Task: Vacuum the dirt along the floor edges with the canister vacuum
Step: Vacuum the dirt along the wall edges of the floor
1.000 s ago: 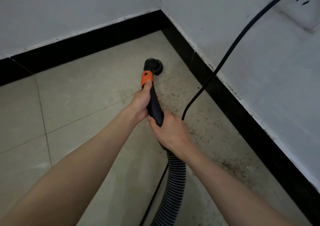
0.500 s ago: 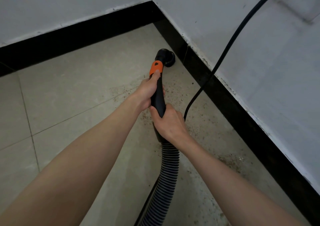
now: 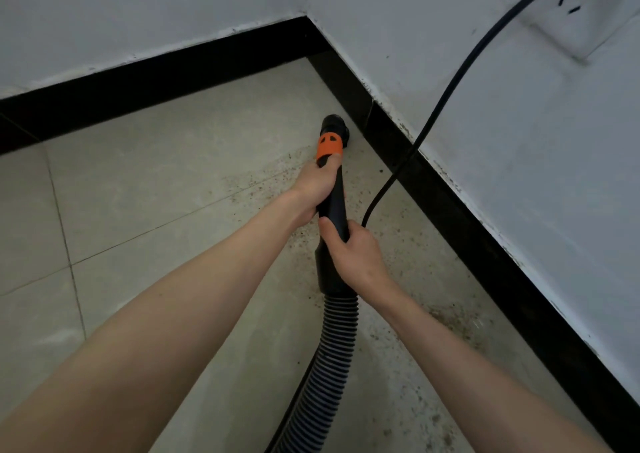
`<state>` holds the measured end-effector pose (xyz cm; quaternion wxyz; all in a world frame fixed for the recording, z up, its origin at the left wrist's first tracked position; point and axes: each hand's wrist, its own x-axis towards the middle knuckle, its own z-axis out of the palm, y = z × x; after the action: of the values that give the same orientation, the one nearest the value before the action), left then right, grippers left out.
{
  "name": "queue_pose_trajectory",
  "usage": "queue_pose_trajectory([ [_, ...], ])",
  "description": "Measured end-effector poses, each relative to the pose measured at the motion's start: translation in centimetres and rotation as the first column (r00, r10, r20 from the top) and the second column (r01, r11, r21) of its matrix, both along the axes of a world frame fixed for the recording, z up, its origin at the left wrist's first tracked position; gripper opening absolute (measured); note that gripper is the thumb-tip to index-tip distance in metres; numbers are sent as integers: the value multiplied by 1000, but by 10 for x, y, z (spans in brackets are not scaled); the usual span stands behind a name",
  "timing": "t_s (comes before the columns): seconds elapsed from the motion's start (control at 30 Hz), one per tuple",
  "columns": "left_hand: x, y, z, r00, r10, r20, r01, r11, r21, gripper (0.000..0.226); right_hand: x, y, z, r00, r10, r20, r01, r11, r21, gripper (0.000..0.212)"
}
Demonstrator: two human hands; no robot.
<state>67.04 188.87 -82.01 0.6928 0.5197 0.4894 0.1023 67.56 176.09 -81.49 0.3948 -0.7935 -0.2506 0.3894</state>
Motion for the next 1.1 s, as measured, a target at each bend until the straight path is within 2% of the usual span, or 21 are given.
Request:
queue_pose_trajectory([
  [0.3,-9,-16,16,998,-55,43,52,997,54,31,-6,-16,11,970,-54,-238,71,995,65,29],
  [0.43,-13,-18,21,996,-80,51,78,996,42,32,-6,-19,19,920,-87,-382,126,989,79,35],
  [0.93,-42,-27,23,1000,-19,7,19,1000,25,29,-27,-33,28,893,-19,-450,42,998,41,43],
  [1.1,-54,-24,21,1000,14,-7,-14,1000,4,45,-34,-31,30,898,15,-440,-3,1000,28,46],
])
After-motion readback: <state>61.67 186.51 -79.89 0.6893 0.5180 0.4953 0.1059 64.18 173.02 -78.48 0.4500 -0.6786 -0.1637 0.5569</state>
